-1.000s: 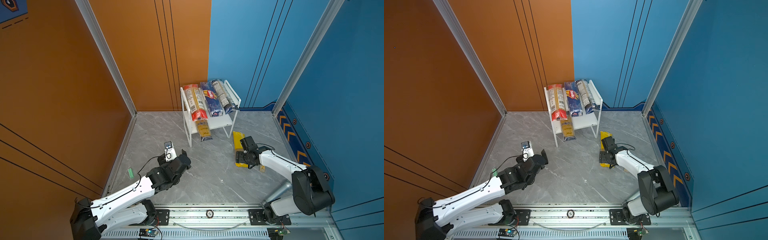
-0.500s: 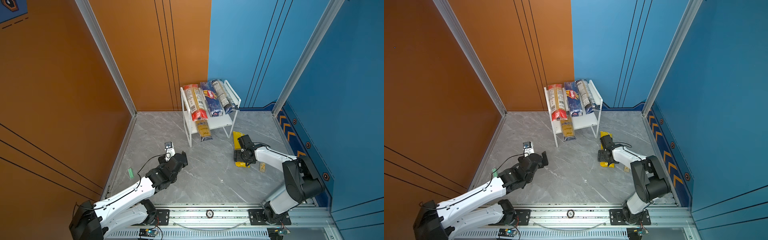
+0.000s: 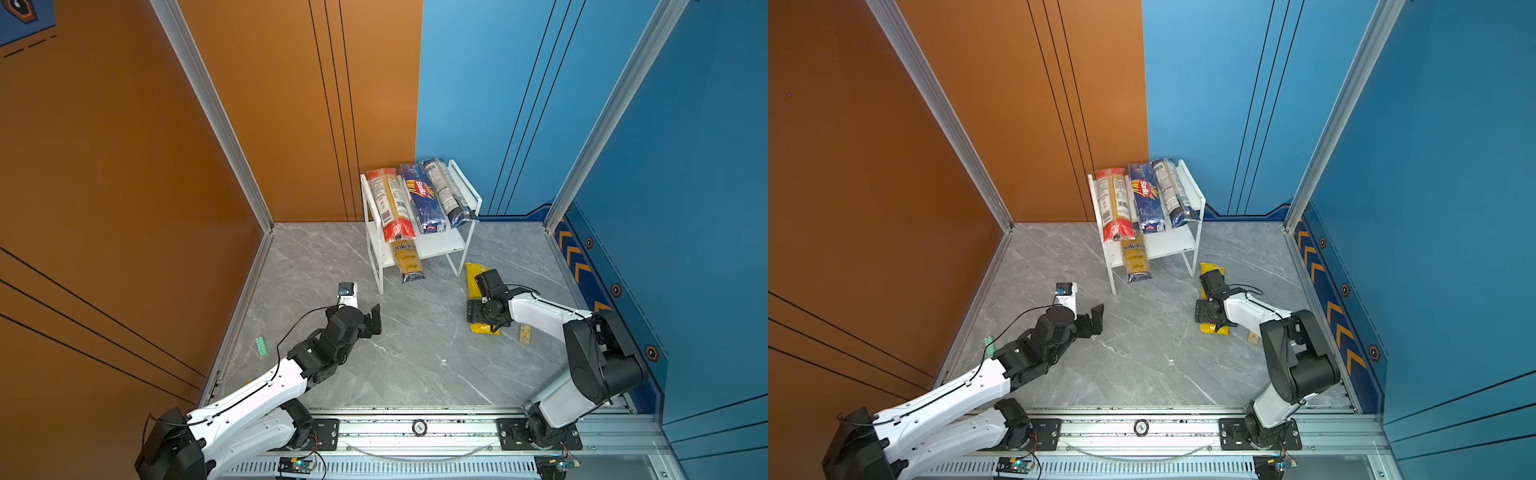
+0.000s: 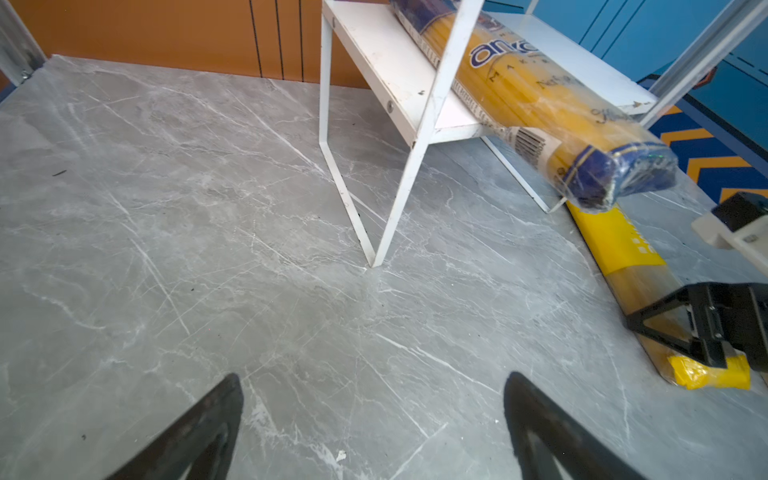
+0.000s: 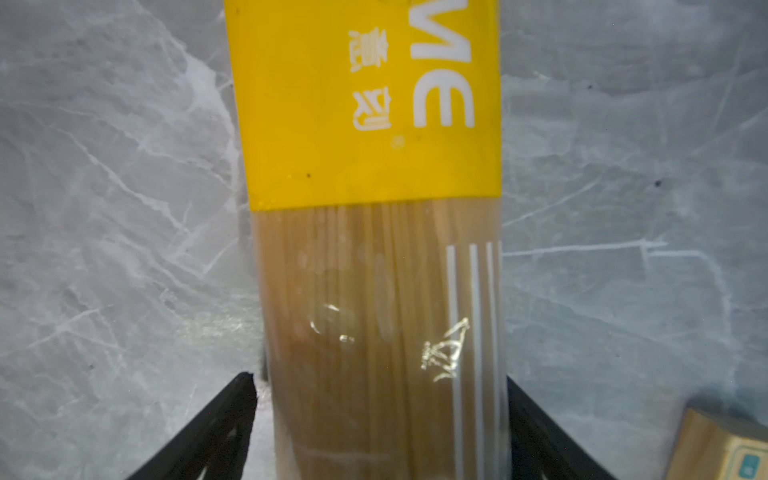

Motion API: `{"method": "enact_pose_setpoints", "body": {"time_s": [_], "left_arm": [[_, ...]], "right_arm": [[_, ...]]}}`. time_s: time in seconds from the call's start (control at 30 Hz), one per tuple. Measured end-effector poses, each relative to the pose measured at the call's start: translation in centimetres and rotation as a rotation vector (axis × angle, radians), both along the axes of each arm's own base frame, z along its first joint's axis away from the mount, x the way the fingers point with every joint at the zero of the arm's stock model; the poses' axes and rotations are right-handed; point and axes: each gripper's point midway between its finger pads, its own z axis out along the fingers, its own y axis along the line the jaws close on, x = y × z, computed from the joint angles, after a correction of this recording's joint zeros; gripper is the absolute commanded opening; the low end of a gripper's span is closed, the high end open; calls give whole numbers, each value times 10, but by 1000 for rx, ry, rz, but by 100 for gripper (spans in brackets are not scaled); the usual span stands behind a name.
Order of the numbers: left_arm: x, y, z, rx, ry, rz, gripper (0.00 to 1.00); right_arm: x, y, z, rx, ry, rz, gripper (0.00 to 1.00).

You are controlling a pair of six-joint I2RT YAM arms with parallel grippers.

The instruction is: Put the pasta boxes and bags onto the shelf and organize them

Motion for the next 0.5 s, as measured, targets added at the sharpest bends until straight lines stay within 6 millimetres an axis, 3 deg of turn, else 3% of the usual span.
{"method": "enact_pose_setpoints", "body": {"time_s": [0.5], "left_arm": [[2, -8, -9, -38, 44, -139, 98]], "right_arm": [[0, 5, -5, 28, -12, 2, 84]]}}
